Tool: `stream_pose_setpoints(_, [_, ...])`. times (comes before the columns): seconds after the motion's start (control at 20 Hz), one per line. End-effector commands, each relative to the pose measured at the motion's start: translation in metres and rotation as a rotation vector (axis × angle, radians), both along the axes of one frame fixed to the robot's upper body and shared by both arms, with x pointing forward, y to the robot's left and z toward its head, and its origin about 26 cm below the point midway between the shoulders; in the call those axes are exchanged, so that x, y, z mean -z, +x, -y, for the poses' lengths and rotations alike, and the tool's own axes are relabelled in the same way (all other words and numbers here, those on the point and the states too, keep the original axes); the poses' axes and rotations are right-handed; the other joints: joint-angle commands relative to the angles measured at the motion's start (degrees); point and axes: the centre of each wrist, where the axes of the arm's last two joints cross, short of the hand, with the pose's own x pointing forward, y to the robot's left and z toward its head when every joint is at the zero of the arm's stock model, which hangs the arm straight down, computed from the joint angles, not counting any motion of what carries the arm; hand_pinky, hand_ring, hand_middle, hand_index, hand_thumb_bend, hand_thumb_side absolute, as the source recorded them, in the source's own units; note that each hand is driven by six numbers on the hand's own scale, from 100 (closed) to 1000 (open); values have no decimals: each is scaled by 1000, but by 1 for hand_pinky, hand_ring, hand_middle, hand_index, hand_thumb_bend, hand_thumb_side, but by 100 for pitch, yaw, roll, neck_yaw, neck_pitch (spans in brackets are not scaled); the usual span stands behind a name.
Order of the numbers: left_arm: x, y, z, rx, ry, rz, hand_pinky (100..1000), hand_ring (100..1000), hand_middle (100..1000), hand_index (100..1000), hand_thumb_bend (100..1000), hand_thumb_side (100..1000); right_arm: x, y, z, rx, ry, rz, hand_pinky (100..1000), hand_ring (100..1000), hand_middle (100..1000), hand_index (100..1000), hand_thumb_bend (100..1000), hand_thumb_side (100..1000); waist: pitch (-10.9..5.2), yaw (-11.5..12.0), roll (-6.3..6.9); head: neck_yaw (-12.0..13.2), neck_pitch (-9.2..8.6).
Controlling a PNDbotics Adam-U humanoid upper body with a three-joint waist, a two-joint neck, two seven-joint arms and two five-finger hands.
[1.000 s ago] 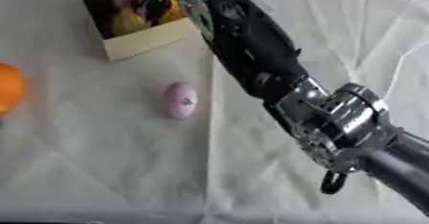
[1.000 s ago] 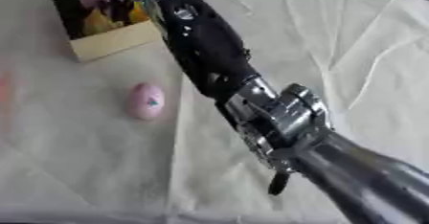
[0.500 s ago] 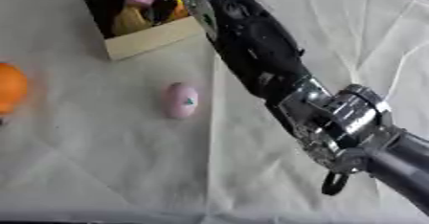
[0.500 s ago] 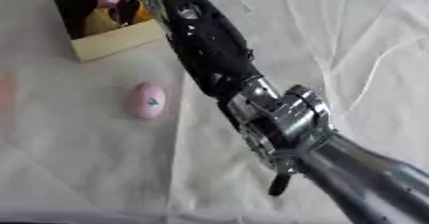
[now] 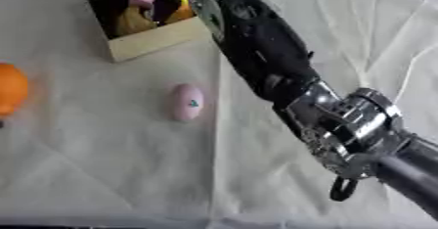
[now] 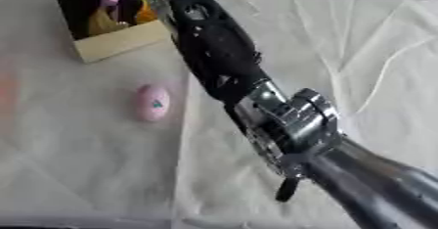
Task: Pick up objects on the table and place them in the box.
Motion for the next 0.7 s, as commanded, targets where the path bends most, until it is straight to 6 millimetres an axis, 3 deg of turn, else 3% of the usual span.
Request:
stream_pose_setpoints(0.05, [-7,-3,-2,-2,20,23,807,805,781,837,100,644,-37,-3,17,-30,47,87,885,951,815,994,115,210,-106,-15,66,64,20])
stream_pose_setpoints(0.4, [-8,-4,-6,-22,34,29,808,806,781,838,100,642,-98,-32,73,-177,-15,178,846,920,766,914,106,182,-119,-90,9,229,20])
stream_pose_setpoints(0.7, [-9,-4,-7,-29,46,30,808,807,782,838,100,641,-116,-70,94,-262,-70,176,840,916,768,913,110,212,-142,-149,11,266,20])
